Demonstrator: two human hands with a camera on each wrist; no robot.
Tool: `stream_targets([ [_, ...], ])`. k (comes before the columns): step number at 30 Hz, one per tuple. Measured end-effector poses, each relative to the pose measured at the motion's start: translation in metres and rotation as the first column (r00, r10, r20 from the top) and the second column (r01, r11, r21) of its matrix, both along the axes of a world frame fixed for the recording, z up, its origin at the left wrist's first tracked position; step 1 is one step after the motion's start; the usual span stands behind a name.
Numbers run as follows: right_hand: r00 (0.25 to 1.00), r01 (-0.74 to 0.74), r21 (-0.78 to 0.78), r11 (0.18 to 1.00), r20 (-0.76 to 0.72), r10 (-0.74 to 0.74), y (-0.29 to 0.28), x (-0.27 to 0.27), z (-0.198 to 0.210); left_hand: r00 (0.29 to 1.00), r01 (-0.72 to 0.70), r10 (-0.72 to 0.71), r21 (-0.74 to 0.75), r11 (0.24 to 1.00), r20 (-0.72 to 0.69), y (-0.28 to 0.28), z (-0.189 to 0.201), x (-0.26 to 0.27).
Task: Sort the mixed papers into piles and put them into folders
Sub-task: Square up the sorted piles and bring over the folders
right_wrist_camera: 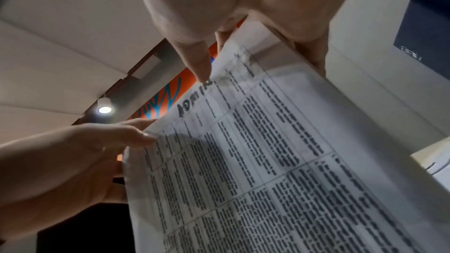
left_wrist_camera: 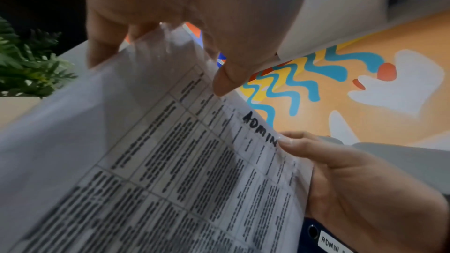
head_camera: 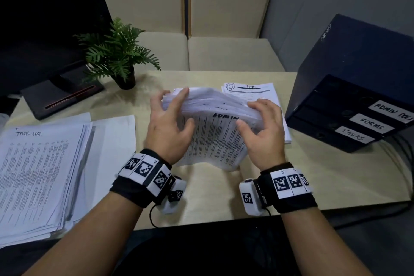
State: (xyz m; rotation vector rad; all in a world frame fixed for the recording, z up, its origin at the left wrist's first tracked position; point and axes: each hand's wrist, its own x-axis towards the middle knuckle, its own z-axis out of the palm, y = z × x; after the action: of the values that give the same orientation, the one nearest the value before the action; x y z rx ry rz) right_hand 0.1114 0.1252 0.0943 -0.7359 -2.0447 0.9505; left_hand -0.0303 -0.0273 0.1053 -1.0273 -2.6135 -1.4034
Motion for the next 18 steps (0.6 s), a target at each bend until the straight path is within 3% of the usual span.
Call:
stream_targets([
  [4, 1.0, -0.015, 0.054, 0.998, -0.015, 0.016, 0.0015, 0.0019, -0.0011, 0.999, 0.015, -0.012, 0.077, 0.997, -0.046, 0.0007, 0.0029, 0.0003],
  [8, 0.999, -0.047, 0.072, 0.996, -0.016, 0.048, 0.0028, 0.0029, -0.0001, 0.999, 0.017, -0.019, -0.044, 0.999, -0.041, 0.0026, 0.0012, -0.0049],
  [13, 0.999, -0.05, 0.044, 0.998, 0.013, 0.049, 0.0042, 0.0011, 0.002, 0.998, -0.025, 0.028, 0.057, 0.998, -0.049, 0.0006, 0.0024, -0.0035],
  [18, 0.999, -0.033, 0.017, 0.999, -0.017, 0.033, 0.0059, -0.0008, -0.0003, 0.999, 0.038, -0.038, -0.003, 0.999, -0.034, 0.0002, -0.0017, -0.0049],
])
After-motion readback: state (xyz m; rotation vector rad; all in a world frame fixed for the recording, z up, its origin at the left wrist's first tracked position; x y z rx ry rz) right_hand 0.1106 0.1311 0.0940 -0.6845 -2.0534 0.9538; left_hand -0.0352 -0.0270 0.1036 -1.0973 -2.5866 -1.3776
